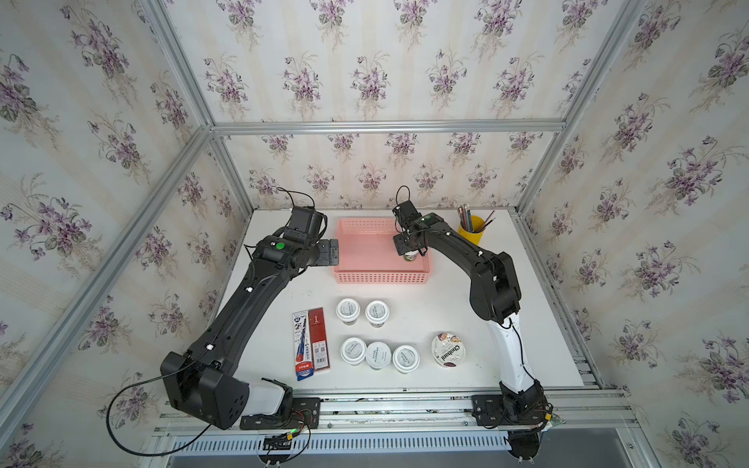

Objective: Put the yogurt in the basket
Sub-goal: Place the yogurt in the basket.

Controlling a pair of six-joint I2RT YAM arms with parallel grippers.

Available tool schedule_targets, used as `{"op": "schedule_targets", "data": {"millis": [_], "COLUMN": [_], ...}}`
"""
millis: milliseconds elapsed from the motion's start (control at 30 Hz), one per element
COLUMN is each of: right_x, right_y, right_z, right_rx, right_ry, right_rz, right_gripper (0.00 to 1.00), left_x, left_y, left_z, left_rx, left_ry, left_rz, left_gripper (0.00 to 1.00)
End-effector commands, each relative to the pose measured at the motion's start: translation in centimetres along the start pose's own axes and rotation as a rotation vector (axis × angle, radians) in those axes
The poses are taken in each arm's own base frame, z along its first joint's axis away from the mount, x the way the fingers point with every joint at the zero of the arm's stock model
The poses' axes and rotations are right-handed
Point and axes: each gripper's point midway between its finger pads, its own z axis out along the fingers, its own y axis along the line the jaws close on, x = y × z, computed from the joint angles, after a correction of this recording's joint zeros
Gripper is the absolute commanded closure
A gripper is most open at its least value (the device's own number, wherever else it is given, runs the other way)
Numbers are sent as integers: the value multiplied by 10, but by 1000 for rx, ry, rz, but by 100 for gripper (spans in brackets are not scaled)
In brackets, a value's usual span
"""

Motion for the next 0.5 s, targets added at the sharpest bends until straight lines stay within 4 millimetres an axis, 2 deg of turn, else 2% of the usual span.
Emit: {"op": "schedule_targets", "data": {"millis": [0, 467], "right_x": [1, -3], "right_y": [-6, -10], "right_z": [-3, -12], "right_rx": [30, 37], "right_ry": [7, -9], "right_rz": [-14, -26], "right_gripper": [26, 23], "left_x": [-4, -3], "left_y": [-3, -2], "left_z": [0, 0], "left_rx": [17, 10], "left_ry": [-12, -8], "left_rz": [5, 6], "left_gripper": [1, 1]}}
